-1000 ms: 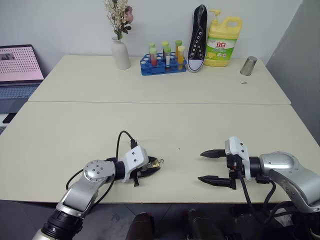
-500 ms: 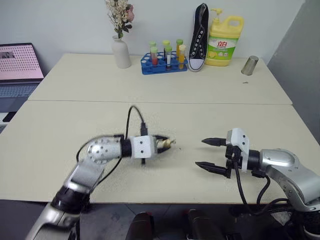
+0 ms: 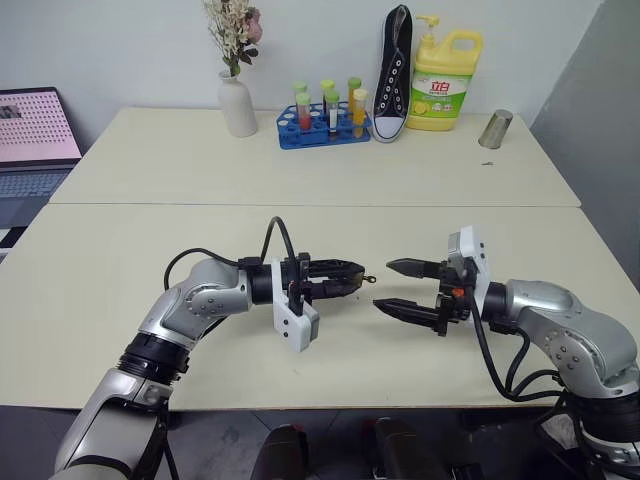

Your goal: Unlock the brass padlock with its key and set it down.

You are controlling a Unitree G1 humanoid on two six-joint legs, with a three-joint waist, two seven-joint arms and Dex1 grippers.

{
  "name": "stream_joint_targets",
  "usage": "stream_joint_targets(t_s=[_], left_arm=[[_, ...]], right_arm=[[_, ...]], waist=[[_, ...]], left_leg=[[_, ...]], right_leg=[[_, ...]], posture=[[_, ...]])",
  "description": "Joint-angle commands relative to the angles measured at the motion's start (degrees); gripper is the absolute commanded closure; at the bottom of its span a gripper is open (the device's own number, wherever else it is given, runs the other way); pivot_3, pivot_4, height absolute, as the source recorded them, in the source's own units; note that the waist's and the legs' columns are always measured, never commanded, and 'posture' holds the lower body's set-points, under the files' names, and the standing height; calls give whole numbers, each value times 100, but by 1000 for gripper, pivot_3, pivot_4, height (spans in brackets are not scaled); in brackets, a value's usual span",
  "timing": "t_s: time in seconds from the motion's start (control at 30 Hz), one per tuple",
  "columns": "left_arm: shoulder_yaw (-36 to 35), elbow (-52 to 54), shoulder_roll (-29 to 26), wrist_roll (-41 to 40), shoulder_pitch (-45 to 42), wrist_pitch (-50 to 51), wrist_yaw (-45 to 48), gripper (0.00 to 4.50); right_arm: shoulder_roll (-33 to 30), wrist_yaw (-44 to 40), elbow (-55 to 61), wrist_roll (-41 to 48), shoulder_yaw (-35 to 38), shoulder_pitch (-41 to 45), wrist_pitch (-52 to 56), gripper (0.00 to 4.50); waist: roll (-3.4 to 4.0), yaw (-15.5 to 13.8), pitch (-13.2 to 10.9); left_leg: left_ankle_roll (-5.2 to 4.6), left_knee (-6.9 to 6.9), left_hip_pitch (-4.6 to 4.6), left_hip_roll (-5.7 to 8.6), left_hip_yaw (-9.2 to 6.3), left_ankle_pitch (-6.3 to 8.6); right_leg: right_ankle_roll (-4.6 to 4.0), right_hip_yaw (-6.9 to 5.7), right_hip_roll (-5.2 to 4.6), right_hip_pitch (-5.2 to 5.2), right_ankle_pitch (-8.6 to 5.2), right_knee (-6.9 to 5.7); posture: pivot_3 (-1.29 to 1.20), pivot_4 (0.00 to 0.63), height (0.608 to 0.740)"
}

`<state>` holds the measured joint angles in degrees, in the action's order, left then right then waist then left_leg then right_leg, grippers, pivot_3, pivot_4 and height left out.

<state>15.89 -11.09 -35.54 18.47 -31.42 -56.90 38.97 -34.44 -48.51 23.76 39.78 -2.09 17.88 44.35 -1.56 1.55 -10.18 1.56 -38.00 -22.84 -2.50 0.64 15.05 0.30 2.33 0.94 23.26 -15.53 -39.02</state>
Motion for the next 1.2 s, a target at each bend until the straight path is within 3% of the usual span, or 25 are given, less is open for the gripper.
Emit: stream_joint_targets(t_s=[0.03,0.4,0.53,0.83,1.2], left_arm=[[-6,51,26,27,-87,-125,-222,3528],[100,115,11,125,-63,-122,-314,3528],[128,136,6,153,-76,-77,-342,3528],[89,250,-25,166,-13,66,-423,3528],[53,317,-97,131,68,103,-485,3528]], right_arm=[[121,-25,-12,134,-58,170,36,93],[321,-12,-176,358,-3,360,256,93],[301,-26,-216,433,39,432,350,1010],[196,-116,-270,439,-15,498,434,4276],[105,-216,-344,375,-42,549,392,4385]], waist=[[0,1,0],[0,0,0],[0,0,0],[0,0,0],[0,0,0]], left_leg=[[0,0,0,-1,-1,0],[0,0,0,-1,-2,0],[0,0,0,-1,-2,0],[0,0,-1,-1,-3,0],[0,0,0,-2,-2,0]], right_leg=[[0,-1,0,0,0,0],[0,-4,0,0,0,-2],[0,-4,1,0,0,-2],[0,-4,0,0,0,-2],[0,-4,0,0,0,-2]], posture=[[0,150,740],[0,150,740],[0,150,740],[0,150,740],[0,150,740]])
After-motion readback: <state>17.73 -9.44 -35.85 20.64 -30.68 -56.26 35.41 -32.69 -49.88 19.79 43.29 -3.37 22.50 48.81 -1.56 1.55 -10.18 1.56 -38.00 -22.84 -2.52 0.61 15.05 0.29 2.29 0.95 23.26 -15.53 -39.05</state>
